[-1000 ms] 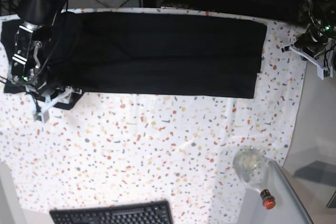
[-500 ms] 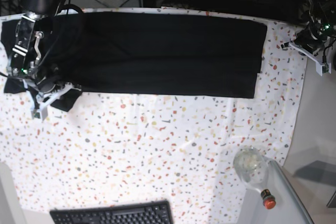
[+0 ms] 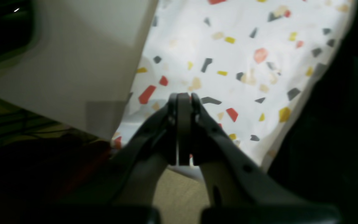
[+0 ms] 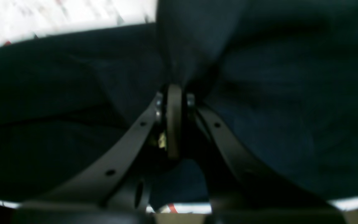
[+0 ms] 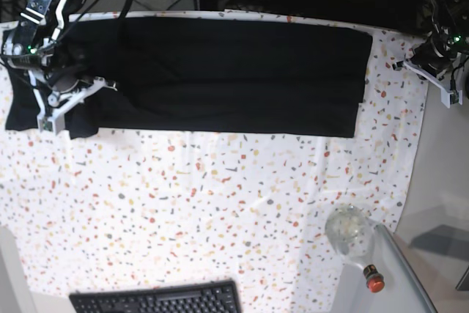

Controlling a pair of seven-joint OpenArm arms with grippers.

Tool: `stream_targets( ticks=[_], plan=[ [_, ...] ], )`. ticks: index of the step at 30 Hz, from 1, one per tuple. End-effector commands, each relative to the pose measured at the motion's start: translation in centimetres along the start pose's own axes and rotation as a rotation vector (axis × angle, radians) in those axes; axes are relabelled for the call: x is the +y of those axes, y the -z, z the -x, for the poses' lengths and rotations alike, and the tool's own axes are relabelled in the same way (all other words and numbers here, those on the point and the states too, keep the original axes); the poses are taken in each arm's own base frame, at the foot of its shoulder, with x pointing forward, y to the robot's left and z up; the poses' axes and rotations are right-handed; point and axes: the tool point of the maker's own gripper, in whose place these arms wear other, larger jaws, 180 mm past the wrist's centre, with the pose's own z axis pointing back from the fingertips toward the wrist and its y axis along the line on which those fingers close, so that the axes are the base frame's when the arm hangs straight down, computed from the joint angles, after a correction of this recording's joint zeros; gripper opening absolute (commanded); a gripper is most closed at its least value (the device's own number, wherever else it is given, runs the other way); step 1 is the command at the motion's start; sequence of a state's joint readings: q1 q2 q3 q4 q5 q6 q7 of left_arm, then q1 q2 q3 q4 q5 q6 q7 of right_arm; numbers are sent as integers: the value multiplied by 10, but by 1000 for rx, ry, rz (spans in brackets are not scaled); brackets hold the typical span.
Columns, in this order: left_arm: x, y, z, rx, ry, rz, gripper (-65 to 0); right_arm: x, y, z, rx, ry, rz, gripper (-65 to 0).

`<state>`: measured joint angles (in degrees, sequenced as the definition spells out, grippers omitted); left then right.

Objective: Layout the t-shirt on the table in an organized manner, then fold the t-shirt properly
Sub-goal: 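Grasp both ends of the black strip and pull it straight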

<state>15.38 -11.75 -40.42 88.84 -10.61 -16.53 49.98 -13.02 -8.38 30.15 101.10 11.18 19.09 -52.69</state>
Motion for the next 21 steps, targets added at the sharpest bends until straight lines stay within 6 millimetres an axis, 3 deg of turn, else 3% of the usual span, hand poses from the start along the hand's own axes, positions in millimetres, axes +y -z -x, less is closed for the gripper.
stream_targets(
  ticks=[1, 6, 11, 16, 17, 19, 21],
  plan=[
    [7, -3, -13, -40, 10, -18, -650, -1, -4, -7, -44, 32, -23, -650],
    [3, -3, -14, -40, 20, -9, -650, -12, -11, 5, -60, 211, -65, -650],
    [-19, 3, -23, -95, 89, 36, -650, -12, -11, 14, -39, 217, -71, -650],
    [-25, 4, -23, -103, 100, 48, -650, -13, -12, 28, 11, 215, -66, -650],
    [-25, 4, -24, -106, 100, 49, -650, -12, -12, 33, 45, 213, -69, -626],
    [-26, 4, -25, -109, 99, 49, -650, -10, -13, 43, 100, 210, -75, -509],
    [-26, 4, -26, -111, 99, 49, -650, -12, -16, 47, 131, 200, -72, -432]
  ],
)
